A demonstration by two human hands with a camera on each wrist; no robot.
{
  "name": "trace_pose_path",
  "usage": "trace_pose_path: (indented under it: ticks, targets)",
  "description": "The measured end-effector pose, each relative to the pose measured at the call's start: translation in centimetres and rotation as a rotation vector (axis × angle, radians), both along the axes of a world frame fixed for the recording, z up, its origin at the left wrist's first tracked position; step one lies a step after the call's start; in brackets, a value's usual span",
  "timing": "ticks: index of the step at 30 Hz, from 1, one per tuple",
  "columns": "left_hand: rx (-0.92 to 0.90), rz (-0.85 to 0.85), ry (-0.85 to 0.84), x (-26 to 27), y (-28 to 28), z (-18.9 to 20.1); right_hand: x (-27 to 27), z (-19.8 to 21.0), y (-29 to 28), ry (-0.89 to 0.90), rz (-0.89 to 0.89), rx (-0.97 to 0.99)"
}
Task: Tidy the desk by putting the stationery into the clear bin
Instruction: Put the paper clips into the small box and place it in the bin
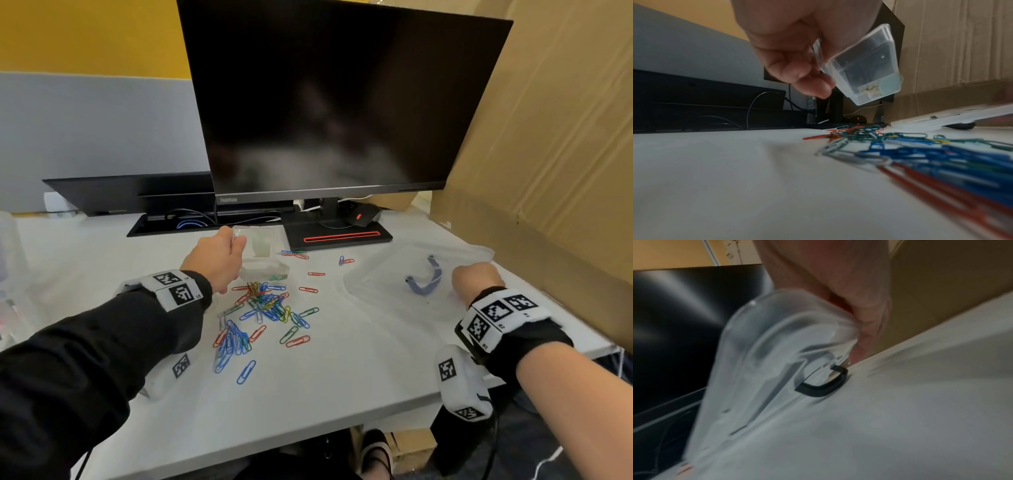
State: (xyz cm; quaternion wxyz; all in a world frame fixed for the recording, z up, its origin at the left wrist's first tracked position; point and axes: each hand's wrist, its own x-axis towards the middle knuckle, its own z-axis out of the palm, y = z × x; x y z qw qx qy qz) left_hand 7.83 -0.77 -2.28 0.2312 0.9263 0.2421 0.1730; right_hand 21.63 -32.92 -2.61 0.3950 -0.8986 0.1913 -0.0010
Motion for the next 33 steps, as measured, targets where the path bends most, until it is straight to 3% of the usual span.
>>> trace_pose_path:
  ticks: [13,21,24,33]
  targets:
    - [0.065,0.006,-0.049,0.1,0.2,0.0,-1.1,2.3,-1.5,-0.097,0.207,-0.506]
    - [0.239,-0.031,-0.072,0.2,2.9,0.4,-2.9,4.6,7.9,-0.164,0.813,-0.661]
    - [0.237,-0.012,-0.070,0.2,3.9,0.4,-2.4,3.8,12.2,-0.137,0.953,-0.723]
    - [0.150,-0.110,-0.158,0.7,5.7,0.6,-1.2,1.3,14.8,-0.066,0.947,-0.728]
